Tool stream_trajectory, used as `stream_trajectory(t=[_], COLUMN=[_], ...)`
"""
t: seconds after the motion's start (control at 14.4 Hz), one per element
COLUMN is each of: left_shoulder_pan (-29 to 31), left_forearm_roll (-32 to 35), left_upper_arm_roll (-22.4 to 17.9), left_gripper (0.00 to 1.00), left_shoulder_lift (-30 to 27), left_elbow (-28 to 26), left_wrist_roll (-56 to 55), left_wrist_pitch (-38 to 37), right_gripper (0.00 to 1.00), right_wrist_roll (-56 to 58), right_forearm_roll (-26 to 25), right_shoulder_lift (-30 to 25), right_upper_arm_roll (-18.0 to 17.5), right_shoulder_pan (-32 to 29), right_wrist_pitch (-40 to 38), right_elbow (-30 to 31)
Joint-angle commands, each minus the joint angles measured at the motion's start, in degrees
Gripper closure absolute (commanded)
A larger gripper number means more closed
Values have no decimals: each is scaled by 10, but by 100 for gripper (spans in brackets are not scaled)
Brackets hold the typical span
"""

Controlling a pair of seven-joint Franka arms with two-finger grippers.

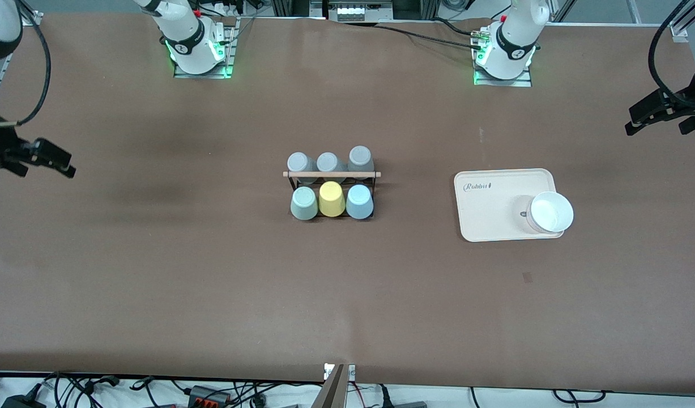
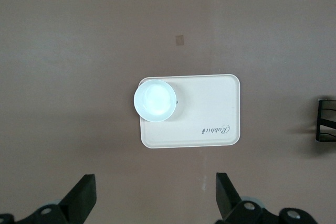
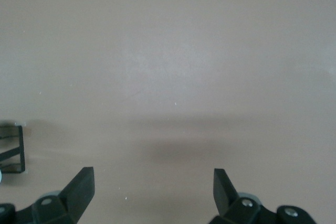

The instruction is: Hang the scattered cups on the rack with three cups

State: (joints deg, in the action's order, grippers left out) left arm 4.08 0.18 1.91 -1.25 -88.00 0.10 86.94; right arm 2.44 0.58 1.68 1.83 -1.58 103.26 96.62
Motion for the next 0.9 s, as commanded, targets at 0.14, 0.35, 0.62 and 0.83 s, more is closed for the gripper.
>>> stream_trajectory(t=[0.14,0.35,0.62,0.83], left_shoulder_pan=[6,6,6,5], left_forearm_roll=[-14,-14,-14,-14], left_upper_arm_roll=[6,7,7,7], left_gripper=[0,0,0,0], left_shoulder_lift=[3,0,0,1], left_elbow=[23,24,23,22], left_wrist_roll=[9,9,10,9], left_wrist_pitch=[-12,-12,-12,-12], right_gripper=[0,0,0,0], right_wrist_roll=[9,10,10,10], right_forearm_roll=[-7,-7,-8,-16], right_shoulder_lift=[-20,-21,-21,-22], right_upper_arm_roll=[-3,-3,-4,-5], right_shoulder_pan=[-4,-4,-2,1], right_wrist_pitch=[-58,-68,-65,-67], right_elbow=[0,-1,2,2])
